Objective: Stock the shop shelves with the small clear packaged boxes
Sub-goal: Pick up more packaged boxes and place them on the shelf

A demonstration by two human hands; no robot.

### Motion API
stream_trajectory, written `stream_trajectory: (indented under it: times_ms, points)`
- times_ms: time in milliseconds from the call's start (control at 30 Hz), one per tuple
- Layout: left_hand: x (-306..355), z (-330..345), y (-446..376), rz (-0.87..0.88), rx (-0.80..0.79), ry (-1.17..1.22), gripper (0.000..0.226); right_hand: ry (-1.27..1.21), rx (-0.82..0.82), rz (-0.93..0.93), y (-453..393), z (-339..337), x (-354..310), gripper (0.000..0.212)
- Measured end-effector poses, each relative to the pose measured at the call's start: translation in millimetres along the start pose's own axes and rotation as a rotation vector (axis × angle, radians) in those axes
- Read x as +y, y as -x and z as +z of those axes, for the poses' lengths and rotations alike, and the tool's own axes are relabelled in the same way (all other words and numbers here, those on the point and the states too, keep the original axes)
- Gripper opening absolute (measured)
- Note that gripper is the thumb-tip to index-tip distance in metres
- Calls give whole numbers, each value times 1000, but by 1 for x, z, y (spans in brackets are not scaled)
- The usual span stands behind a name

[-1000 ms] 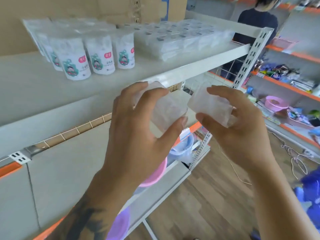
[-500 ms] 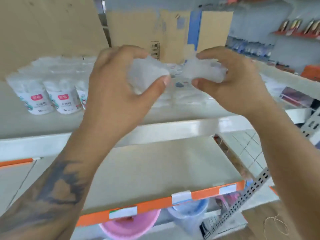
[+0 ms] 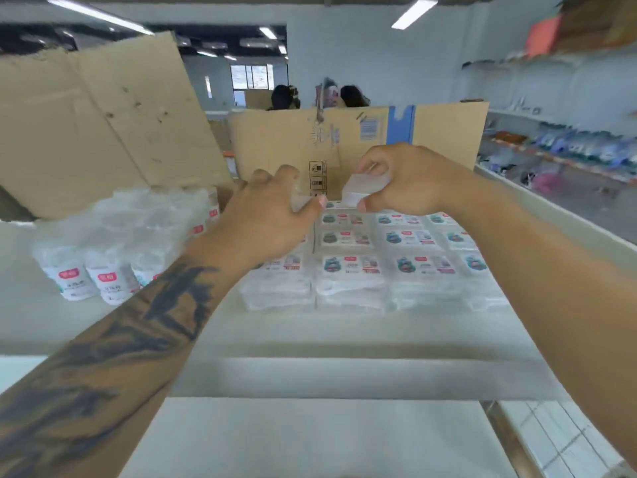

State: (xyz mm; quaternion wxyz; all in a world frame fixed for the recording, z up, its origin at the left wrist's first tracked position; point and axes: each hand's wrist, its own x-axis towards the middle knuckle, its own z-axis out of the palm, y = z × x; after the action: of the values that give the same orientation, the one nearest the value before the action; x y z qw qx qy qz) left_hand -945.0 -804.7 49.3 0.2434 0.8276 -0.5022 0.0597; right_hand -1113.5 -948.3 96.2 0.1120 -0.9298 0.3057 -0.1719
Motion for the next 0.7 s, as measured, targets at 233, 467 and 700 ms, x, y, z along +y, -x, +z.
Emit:
stream_trajectory:
  times_ms: [233, 467, 700]
  points:
    - [4, -3, -14, 46, -337, -225, 84, -38, -143, -5, -37, 1, 3, 55]
    - [7, -43, -32, 148, -112, -128, 66, -240, -77, -42, -49, 15, 9, 38]
    - [-19, -25, -37, 375, -53, 463, 46, -642, -46, -97, -29, 5, 3, 24]
